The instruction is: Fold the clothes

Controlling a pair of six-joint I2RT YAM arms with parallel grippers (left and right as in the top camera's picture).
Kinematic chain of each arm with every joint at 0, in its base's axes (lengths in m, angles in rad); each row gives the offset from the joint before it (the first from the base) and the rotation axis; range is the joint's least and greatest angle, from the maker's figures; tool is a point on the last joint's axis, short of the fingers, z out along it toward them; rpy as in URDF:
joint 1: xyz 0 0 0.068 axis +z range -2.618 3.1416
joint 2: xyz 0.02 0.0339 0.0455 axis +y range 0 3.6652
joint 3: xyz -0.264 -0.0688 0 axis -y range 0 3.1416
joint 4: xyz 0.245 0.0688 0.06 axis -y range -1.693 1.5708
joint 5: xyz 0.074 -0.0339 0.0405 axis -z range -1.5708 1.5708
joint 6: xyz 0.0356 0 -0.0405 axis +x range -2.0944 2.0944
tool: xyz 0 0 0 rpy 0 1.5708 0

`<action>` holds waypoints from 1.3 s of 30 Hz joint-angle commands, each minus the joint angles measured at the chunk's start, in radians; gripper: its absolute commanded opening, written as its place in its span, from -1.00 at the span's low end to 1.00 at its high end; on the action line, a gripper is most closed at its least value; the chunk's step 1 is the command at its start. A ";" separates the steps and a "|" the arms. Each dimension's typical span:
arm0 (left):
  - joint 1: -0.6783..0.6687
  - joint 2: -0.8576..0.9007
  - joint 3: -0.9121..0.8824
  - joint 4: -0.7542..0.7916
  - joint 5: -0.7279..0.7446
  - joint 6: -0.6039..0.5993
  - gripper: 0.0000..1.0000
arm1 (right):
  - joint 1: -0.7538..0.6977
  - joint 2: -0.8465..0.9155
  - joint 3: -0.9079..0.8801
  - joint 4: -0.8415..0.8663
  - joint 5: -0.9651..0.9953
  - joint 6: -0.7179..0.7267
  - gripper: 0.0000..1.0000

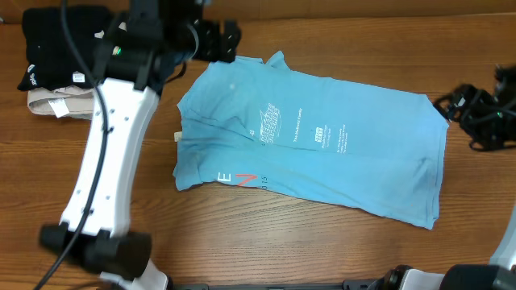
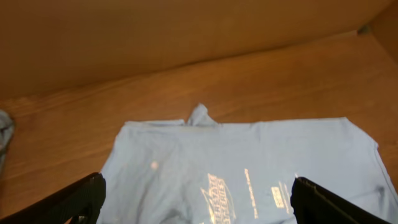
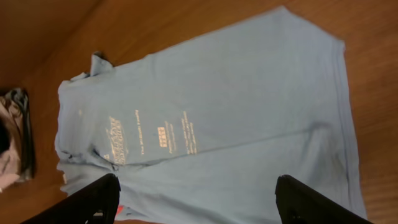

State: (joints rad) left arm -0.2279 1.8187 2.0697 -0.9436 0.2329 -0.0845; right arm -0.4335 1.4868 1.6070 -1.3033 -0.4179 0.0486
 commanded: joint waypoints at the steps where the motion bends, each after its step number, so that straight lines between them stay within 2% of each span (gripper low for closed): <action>1: -0.008 0.152 0.163 -0.046 0.019 0.041 0.95 | 0.056 -0.003 0.075 -0.006 0.077 0.011 0.70; 5: -0.009 0.316 0.349 -0.049 0.020 0.041 0.93 | 0.087 -0.003 0.077 -0.007 0.077 0.026 0.72; 8: -0.012 0.416 0.405 -0.018 0.027 0.055 0.91 | 0.098 -0.003 0.074 -0.014 0.078 0.026 0.72; 18: -0.095 0.689 0.407 0.149 -0.023 0.197 0.86 | 0.103 -0.003 0.044 -0.030 0.103 0.026 0.72; 23: -0.145 0.784 0.407 0.241 -0.126 0.227 0.87 | 0.103 -0.003 0.021 -0.046 0.140 0.026 0.73; 29: -0.164 0.860 0.407 0.311 -0.139 0.239 0.88 | 0.103 -0.003 0.010 -0.054 0.191 0.022 0.73; 36: -0.166 0.911 0.407 0.332 -0.140 0.227 0.72 | 0.103 -0.003 0.010 -0.061 0.231 0.023 0.72; 39: -0.166 0.925 0.407 0.348 -0.148 0.227 0.51 | 0.103 -0.003 0.010 -0.061 0.232 0.022 0.72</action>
State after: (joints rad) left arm -0.3969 2.7159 2.4542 -0.6056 0.1013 0.1314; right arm -0.3378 1.4879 1.6238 -1.3663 -0.2035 0.0738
